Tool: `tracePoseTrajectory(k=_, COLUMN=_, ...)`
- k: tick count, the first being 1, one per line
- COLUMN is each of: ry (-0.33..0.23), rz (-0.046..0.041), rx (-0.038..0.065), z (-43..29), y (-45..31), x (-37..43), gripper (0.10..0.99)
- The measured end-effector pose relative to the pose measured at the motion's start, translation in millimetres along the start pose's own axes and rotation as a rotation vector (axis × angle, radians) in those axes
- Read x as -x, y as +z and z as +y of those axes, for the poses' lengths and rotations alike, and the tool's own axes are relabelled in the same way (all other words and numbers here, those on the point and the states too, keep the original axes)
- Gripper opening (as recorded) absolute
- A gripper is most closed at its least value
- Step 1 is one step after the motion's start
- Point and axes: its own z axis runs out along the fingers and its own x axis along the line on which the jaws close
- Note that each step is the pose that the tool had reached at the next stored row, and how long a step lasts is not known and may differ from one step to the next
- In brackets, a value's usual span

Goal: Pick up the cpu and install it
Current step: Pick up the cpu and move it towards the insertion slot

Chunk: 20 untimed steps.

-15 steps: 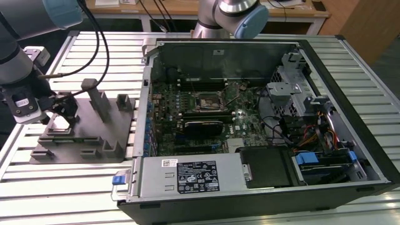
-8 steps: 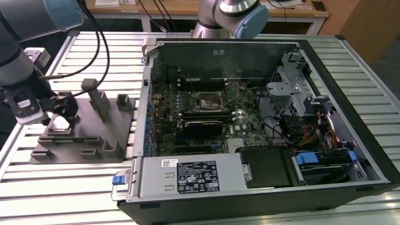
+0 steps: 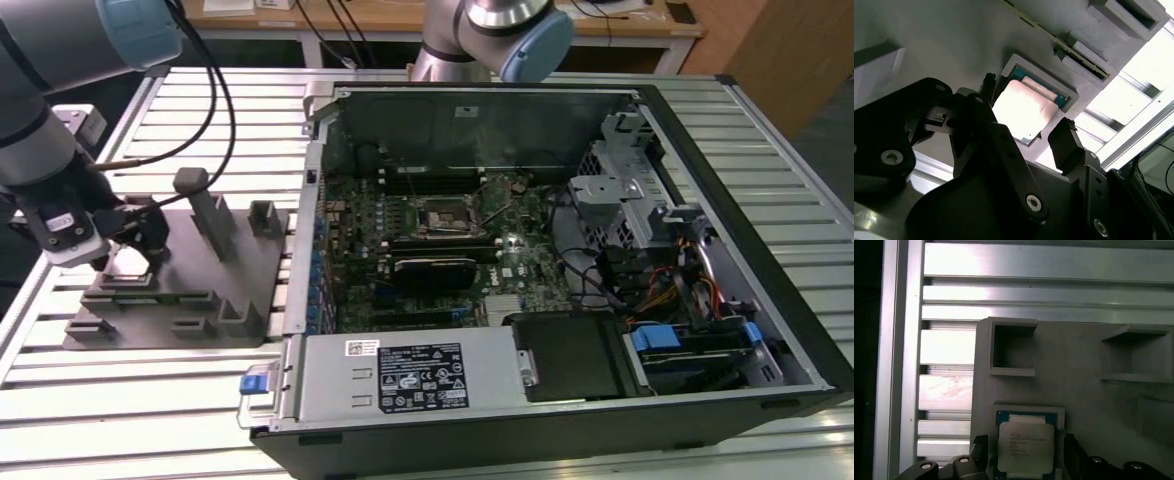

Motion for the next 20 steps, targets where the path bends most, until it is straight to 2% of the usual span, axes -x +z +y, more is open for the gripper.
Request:
tracePoseTrajectory(k=4, ry=-0.017, rz=0.0010, rx=0.000, z=0.5, y=1.5, x=1.4, gripper=0.706)
tracePoseTrajectory(k=16, ry=-0.019, rz=0.0017, rx=0.000, z=1.7, y=3.1, x=2.0, gripper=0.706)
tracePoseTrajectory(k=18, ry=-0.019, rz=0.0017, rx=0.000, z=1.6, y=3.1, x=2.0, gripper=0.690)
tracePoseTrajectory(k=19, ry=-0.019, rz=0.0019, rx=0.000, z=1.7, y=3.0, x=2.0, gripper=0.627)
tracePoseTrajectory(k=20, ry=-0.019, rz=0.0018, rx=0.000, z=1.7, y=3.0, x=2.0, gripper=0.627)
